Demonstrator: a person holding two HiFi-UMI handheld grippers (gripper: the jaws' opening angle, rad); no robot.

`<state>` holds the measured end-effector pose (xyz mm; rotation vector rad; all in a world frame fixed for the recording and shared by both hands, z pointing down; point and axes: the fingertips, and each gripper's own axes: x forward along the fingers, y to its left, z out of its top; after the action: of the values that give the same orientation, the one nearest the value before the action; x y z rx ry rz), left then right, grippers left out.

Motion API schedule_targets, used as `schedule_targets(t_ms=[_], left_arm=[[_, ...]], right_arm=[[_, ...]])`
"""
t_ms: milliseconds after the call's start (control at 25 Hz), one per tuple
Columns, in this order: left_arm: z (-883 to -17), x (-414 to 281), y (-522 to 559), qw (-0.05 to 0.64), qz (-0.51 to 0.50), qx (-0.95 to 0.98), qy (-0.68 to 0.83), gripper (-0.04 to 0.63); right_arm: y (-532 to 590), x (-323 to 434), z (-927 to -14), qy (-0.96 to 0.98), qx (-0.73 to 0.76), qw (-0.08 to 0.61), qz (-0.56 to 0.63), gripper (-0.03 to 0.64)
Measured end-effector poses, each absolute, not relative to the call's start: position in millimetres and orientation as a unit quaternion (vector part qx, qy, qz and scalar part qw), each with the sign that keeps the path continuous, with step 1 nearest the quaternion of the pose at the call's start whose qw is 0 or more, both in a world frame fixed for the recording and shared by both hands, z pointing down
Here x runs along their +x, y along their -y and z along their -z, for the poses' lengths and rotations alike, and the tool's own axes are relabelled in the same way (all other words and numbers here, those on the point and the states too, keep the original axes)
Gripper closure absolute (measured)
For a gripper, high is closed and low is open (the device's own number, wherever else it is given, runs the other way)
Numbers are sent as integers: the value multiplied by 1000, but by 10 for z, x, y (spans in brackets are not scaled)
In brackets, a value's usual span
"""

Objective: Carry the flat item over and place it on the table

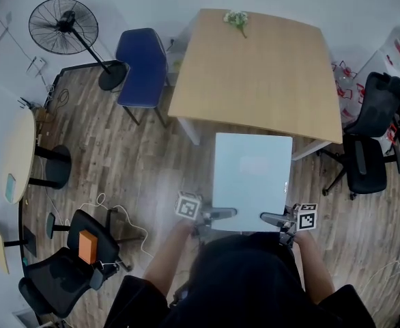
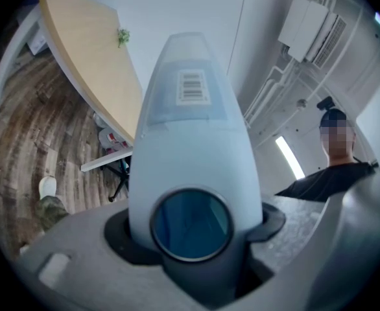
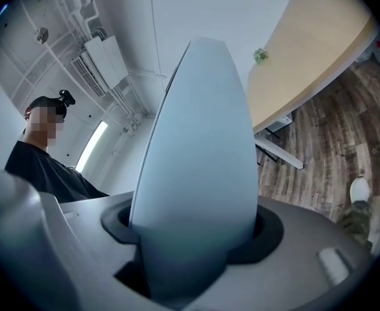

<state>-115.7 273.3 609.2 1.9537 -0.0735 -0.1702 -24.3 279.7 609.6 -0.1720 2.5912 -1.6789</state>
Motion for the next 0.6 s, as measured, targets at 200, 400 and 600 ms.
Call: schedule_targets(t_ms=[200,400,600], left_arm=[[-6105,-1187,-2212,547,69,833,51,262],[-6109,-1171,-1529,548,73,831,69,262],[-6169,-1108,-902,559,69,822,78,262]], right_arm=[[-2237,-277,-6157,-839,-37,29,541,302],[-1517,-250,-6158,-836,-21,28,547,302],[-883,-187,-6229,-832,-16,30,554,301]])
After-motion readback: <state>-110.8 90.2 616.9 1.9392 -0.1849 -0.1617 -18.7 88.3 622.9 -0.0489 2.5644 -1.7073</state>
